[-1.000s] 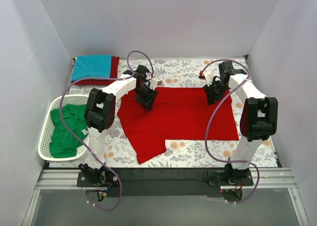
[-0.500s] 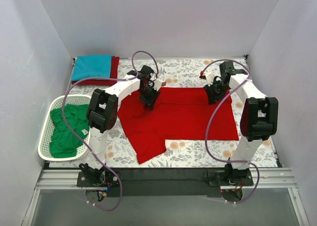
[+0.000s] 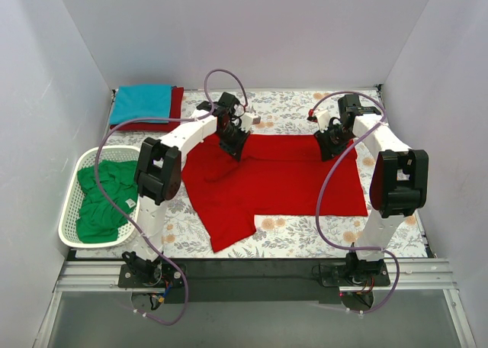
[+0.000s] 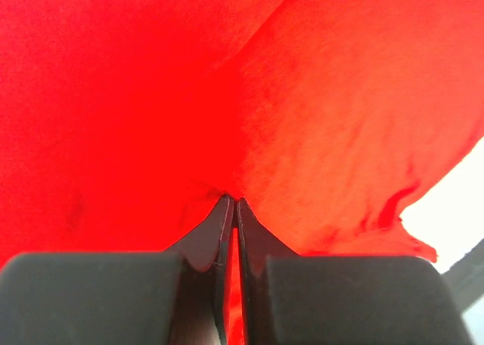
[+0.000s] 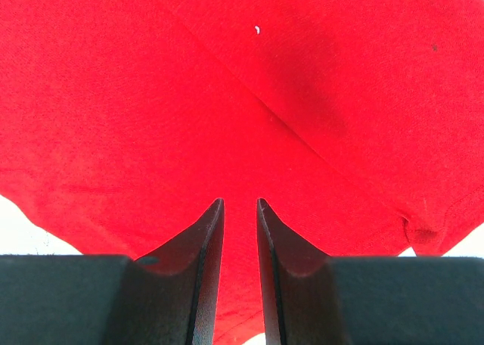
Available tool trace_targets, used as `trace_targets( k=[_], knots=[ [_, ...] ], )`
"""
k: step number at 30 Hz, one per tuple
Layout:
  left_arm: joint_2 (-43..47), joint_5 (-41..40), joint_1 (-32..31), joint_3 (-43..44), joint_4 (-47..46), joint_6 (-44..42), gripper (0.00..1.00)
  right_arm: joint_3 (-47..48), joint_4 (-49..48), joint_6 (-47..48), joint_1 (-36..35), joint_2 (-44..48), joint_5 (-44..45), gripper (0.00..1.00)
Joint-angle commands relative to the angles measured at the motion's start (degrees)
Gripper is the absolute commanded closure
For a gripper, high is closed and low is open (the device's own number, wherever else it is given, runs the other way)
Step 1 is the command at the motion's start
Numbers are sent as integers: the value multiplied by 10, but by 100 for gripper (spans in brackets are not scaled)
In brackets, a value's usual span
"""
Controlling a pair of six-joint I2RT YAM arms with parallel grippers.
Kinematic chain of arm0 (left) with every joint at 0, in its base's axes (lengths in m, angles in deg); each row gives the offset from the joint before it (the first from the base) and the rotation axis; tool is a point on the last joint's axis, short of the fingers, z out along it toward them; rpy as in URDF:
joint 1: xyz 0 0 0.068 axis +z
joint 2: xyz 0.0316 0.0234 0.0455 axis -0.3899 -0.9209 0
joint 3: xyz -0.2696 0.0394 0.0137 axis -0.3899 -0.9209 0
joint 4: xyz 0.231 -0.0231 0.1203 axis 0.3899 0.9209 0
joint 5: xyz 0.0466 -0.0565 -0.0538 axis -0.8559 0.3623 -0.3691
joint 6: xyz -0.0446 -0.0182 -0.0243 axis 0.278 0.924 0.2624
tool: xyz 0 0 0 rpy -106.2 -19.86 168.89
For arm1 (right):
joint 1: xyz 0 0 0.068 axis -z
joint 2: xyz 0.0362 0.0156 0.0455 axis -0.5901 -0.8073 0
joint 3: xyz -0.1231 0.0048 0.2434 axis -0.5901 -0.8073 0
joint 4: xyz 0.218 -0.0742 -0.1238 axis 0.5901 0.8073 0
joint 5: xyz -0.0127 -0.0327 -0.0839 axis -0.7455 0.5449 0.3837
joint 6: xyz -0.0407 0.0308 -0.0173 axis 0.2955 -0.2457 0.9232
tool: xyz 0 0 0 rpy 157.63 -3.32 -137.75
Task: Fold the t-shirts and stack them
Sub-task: Fold the tshirt
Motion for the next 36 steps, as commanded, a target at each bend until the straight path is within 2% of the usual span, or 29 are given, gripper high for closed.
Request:
trace_targets(
  k=[1,4,5,6,9,10,16,22,28,36],
  knots=[
    [-8,52,-1,31,35,19,100,2,6,-4,4,-2,-1,70],
    [-11,77,-1,31,44,23,100,2,7,-3,4,-3,-2,70],
    [-14,83,-1,33,46,23,94,2,7,-3,4,-3,-2,70],
    [-16,97,-1,34,56,22,79,2,8,-1,4,-3,-1,70],
    [-8,120,-1,33,69,15,62,3,12,2,4,-4,-4,69],
    [-3,121,0,29,71,13,61,4,13,3,4,-5,-4,69],
    [68,129,59,-11,52,28,62,-1,20,10,4,-3,-6,69],
    [93,74,137,-110,43,23,66,-10,16,15,4,-23,12,70],
    [76,27,182,-151,9,40,69,11,-5,16,10,-79,52,71],
    [-13,7,202,-101,-6,54,70,88,-23,26,26,-170,80,71]
  ],
)
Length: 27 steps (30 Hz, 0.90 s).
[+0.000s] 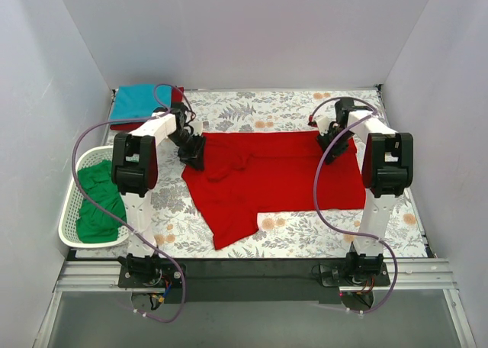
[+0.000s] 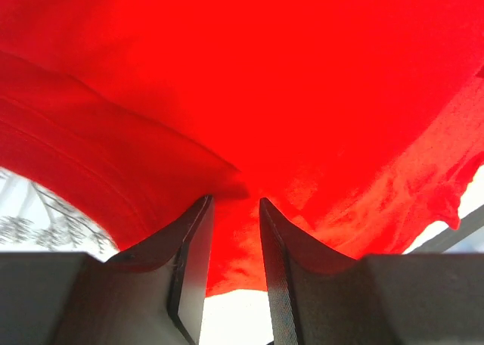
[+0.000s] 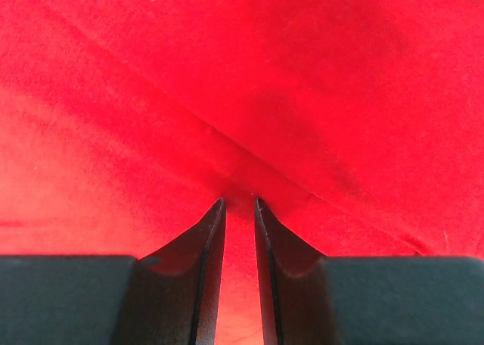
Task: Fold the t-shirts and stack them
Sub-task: Fold the tshirt
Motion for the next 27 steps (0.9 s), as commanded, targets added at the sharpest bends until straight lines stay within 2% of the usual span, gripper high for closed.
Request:
trace_targets(
  k=[1,7,9,12,17,19,22,27],
  knots=[
    [-33,-20,9,48,-25,6,70,51,-21,14,8,-39,20,71],
    [-77,-25,15,141,-2,1,69,105,-12,22,9,-41,2,67],
    [-63,-13,15,162,7,-18,67,99,-4,31,9,-6,-14,62],
    [-11,36,15,150,22,-44,61,73,24,60,9,60,-33,54],
    [111,128,13,77,54,-101,53,-10,66,139,10,174,-37,41],
    [162,139,7,31,67,-125,52,-75,73,182,10,231,-20,38],
    [212,134,-15,-40,67,-139,51,-156,78,218,10,289,9,39],
    [299,106,-72,-141,56,-157,51,-245,81,310,21,336,45,49]
  ],
)
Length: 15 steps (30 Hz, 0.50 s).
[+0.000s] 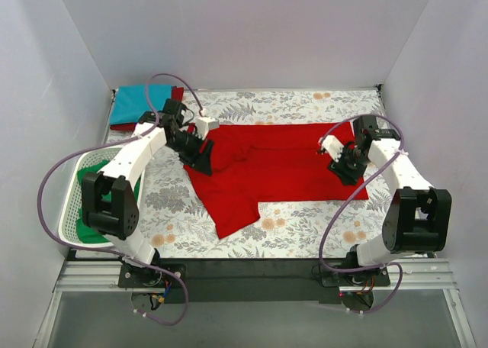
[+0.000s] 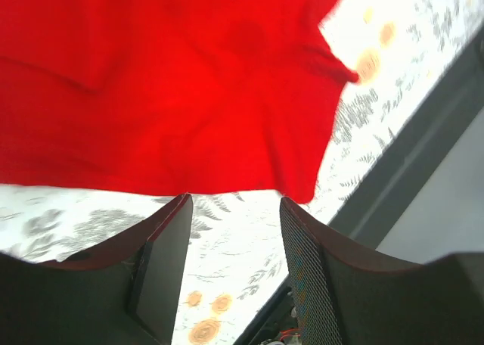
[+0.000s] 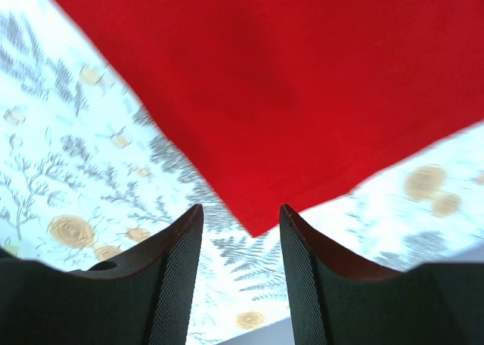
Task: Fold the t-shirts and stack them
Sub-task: Fold the tshirt
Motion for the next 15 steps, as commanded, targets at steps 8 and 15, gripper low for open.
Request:
trace_targets(
  k=[8,15],
  knots=[
    [82,-39,-84,-147,-47,-12,51,-48,-1,130,75,-48,16,52],
    [75,-66,-84,-145,-56,-2,51,-109,-77,145,76,-58,41,54]
  ],
)
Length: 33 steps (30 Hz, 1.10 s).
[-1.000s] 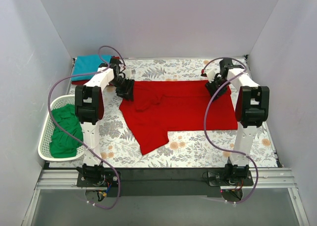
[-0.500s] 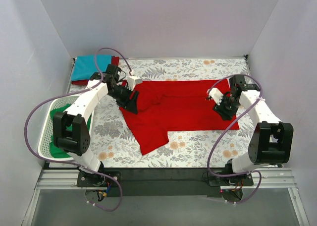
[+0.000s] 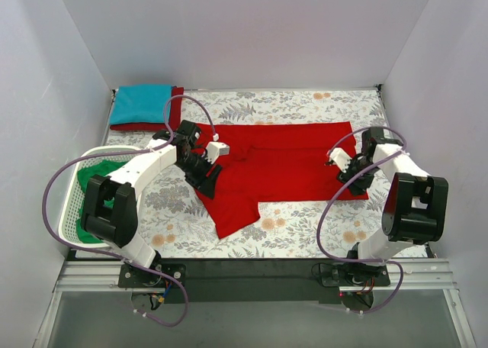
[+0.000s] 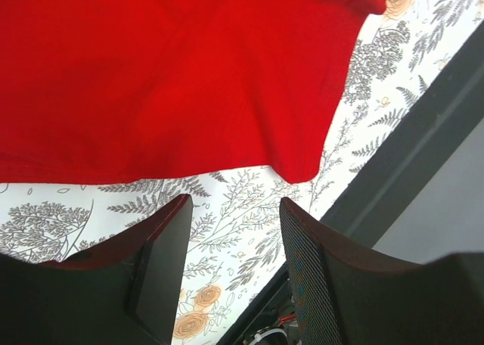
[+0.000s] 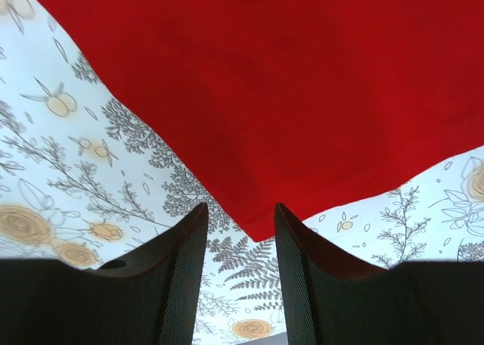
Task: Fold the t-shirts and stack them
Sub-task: Fold the tshirt
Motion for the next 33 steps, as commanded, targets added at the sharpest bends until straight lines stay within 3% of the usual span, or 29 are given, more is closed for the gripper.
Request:
trace_targets(
  k=[1,13,19,22,33],
  knots=[
    [26,-20,0,6,-16,4,51,-36,-47,74,-1,-4,26,53],
    [25,-38,0,-1,-13,8,51,-93,-127,109,9,-18,63,54],
    [28,-45,0,-5,-26,-1,52,-113,-140,111,9,-19,69,78],
    [41,-47,-12,-23,-33,-28,52,-113,-138,108,8,-13,63,99],
    [45,-112,-76,-88,-120,-47,54,-80,-99,81,8,-15,51,99]
  ],
)
